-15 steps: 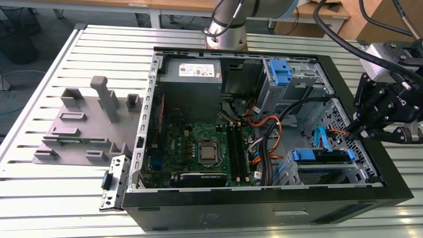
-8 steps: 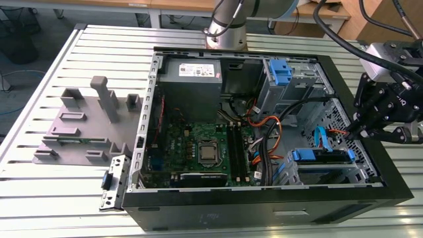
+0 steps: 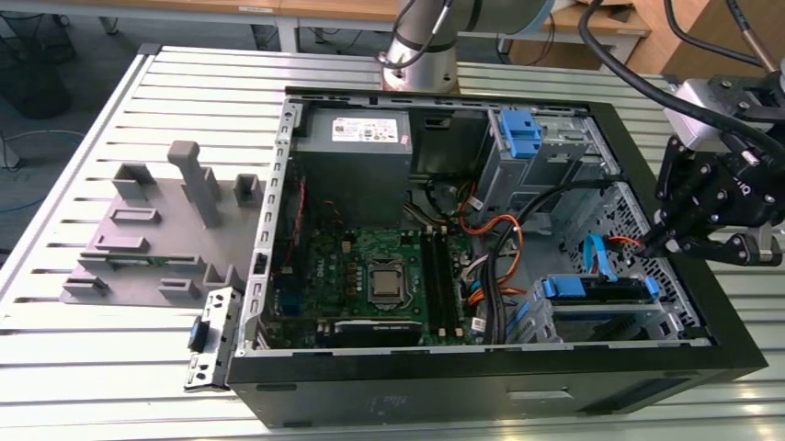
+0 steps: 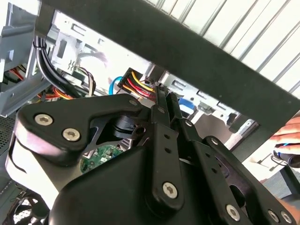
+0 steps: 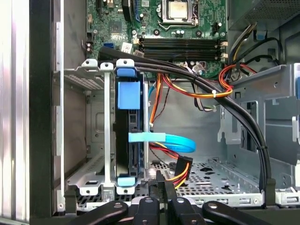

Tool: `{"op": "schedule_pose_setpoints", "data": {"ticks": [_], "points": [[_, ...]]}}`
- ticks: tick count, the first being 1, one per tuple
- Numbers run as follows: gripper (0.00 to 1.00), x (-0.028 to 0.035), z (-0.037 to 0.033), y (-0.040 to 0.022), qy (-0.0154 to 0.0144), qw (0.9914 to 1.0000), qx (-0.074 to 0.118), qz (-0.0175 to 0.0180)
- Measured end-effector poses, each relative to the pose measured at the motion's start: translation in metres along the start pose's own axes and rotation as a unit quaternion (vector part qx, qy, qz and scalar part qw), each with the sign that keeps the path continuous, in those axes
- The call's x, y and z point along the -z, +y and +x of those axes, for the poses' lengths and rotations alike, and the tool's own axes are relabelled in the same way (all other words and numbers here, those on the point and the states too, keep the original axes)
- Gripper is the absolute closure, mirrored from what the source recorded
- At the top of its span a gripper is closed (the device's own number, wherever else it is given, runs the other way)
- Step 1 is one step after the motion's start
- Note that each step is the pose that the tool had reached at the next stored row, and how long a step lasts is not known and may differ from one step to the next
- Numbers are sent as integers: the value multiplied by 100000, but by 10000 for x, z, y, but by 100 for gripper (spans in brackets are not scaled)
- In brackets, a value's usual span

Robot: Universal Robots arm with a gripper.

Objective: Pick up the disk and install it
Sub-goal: 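Insert the second disk wire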

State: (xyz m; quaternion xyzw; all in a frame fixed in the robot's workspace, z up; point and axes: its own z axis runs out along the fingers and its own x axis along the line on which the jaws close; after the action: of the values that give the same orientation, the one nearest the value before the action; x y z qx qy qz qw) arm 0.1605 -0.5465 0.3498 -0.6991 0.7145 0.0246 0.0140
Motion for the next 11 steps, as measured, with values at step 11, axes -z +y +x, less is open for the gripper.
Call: {"op": "schedule_pose_setpoints", "data": {"ticks": [11], "points": [[84, 2, 165, 132, -153, 99999, 19, 515]]}}
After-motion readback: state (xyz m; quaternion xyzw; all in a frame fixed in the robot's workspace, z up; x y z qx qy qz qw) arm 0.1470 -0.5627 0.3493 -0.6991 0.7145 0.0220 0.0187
